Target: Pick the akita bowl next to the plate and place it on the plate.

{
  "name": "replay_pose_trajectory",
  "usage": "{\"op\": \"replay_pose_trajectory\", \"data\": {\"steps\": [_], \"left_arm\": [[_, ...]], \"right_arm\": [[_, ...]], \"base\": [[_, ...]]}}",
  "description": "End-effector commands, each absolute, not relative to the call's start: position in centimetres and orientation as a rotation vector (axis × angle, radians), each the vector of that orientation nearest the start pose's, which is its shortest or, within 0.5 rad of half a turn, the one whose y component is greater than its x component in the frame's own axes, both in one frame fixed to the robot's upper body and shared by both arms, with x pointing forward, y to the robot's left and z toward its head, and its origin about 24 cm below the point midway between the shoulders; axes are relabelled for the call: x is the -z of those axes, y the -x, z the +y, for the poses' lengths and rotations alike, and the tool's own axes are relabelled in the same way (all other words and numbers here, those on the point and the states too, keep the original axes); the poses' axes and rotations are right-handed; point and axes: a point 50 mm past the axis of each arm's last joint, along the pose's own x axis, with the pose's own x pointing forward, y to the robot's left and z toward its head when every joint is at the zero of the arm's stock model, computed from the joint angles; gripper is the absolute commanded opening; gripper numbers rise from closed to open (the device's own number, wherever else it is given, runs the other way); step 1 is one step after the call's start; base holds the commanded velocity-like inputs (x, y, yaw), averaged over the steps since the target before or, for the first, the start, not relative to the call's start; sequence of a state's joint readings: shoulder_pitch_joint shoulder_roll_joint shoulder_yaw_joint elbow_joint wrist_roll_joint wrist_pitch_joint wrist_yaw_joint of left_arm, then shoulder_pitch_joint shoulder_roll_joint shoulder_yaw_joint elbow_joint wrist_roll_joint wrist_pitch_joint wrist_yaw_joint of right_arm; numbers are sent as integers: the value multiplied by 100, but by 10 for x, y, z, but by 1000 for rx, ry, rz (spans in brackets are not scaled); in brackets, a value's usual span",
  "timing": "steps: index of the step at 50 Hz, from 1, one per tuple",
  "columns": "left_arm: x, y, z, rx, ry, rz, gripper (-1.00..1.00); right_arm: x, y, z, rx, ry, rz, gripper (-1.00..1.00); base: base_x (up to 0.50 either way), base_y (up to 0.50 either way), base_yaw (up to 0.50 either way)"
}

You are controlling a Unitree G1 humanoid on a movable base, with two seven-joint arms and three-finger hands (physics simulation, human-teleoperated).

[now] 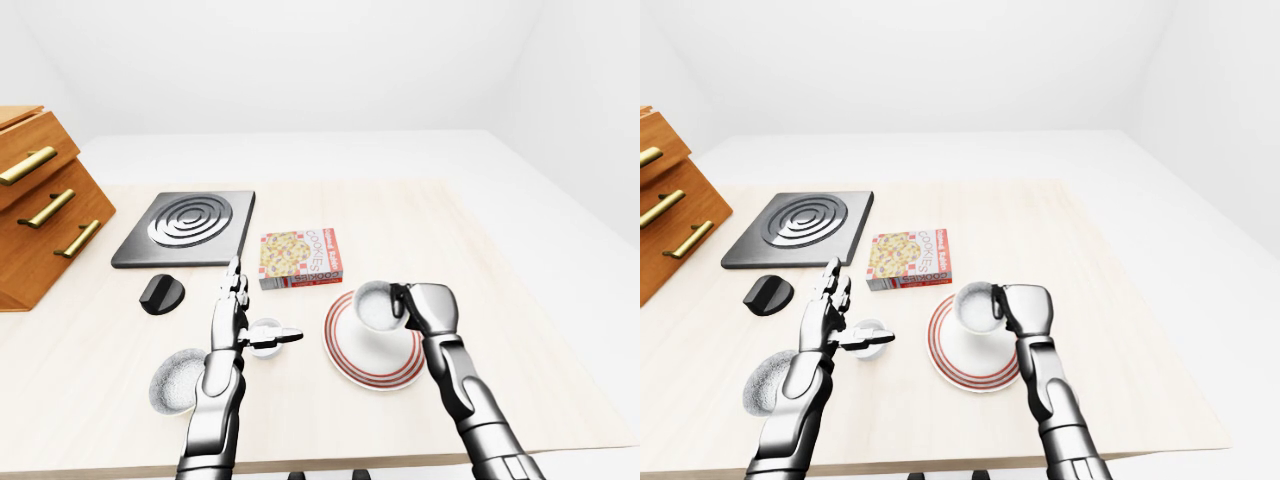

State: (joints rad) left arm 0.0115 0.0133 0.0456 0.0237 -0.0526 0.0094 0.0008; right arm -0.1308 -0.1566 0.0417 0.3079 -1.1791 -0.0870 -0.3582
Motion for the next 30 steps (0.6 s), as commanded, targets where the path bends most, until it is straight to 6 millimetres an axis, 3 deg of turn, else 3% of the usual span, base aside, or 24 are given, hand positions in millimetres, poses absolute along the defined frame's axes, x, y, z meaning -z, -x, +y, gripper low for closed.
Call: {"op": "replay_pose_trajectory", "data": {"steps": [1, 30], "left_arm": [[-33, -250, 163, -50, 39, 41, 100], [-32, -251, 163, -50, 40, 42, 100]], "right_arm": [[-25, -273, -174, 176, 1137, -133, -100], [-18, -270, -179, 208, 1235, -161, -100]], "base": [[0, 0, 0], [0, 0, 0]]}}
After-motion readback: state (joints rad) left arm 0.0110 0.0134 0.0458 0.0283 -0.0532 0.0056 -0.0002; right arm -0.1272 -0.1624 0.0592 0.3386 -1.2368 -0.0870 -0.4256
